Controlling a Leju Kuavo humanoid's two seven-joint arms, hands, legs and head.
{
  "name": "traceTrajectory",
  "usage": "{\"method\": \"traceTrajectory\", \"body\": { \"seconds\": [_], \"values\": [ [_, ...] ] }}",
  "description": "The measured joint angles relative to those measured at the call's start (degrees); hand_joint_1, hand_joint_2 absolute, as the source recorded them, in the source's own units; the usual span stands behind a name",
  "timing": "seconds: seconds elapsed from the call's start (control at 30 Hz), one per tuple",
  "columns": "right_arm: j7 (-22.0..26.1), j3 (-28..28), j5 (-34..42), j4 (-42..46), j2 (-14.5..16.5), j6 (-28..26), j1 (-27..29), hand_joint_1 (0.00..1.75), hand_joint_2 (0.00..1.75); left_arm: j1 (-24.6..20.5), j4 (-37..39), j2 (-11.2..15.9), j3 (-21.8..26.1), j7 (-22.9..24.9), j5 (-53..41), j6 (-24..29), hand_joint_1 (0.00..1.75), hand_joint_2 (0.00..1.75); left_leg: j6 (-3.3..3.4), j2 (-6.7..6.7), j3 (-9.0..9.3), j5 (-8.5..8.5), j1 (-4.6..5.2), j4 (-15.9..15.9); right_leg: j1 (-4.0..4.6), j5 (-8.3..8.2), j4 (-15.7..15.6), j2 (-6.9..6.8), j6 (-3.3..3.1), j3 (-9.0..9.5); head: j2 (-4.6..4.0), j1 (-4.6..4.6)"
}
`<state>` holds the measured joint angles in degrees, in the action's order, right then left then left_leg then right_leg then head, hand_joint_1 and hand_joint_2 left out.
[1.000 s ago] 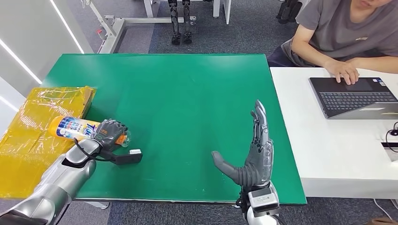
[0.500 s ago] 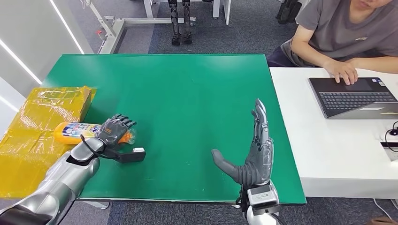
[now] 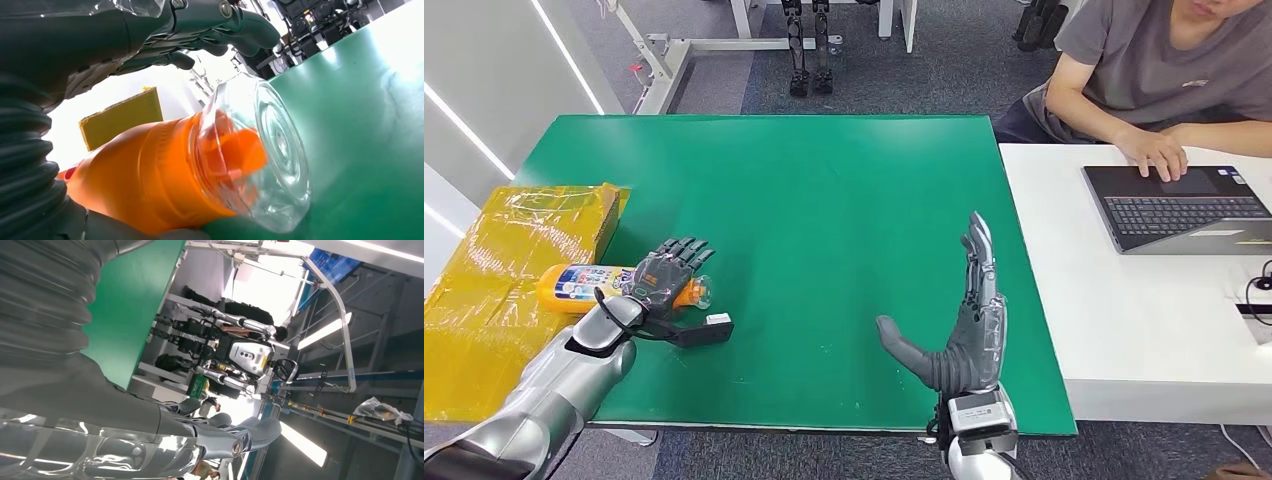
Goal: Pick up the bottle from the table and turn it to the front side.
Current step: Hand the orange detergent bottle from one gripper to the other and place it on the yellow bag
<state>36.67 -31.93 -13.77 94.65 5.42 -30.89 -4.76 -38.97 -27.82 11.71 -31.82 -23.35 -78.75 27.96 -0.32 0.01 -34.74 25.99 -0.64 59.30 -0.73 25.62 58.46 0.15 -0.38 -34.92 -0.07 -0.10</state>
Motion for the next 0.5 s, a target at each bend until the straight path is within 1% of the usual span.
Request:
{"method": "traceTrajectory", "body": {
  "seconds": [0.1,0.27,0.37,0.5],
  "values": [
    [-0.3,0.0,-0.3,0.0,0.0,-1.2,-0.1,0.0,1.75,0.0,0.0,-0.2,0.1,-1.5,2.4,0.6,0.0,1.75,0.0,0.0,0.0,-0.01,0.0,0.0,0.0,0.0,0.0,-0.01,0.0,0.0,0.0,0.0],
    [-0.8,0.3,-1.0,0.0,0.0,-2.2,-0.1,0.0,1.75,-0.2,-0.7,-0.9,1.4,-5.6,7.9,1.1,0.0,1.75,0.0,0.0,0.0,0.0,0.01,0.0,0.0,0.0,0.0,0.0,0.0,-0.01,0.0,0.0],
    [-0.9,0.3,-1.2,0.0,0.0,-2.2,-0.1,0.0,1.75,-0.2,-1.3,-1.3,2.0,-6.6,9.2,1.3,0.0,1.75,0.0,0.0,0.0,0.0,0.01,0.0,0.0,0.0,0.0,0.0,0.0,-0.01,0.0,0.0],
    [-1.1,0.4,-1.4,0.0,0.0,-2.2,0.0,0.0,1.75,0.5,-4.2,-1.5,3.2,-10.8,14.3,3.6,0.0,1.75,0.0,-0.01,-0.01,0.0,0.0,0.0,0.0,0.0,0.0,-0.01,0.0,-0.01,0.0,-0.01]
  ]
}}
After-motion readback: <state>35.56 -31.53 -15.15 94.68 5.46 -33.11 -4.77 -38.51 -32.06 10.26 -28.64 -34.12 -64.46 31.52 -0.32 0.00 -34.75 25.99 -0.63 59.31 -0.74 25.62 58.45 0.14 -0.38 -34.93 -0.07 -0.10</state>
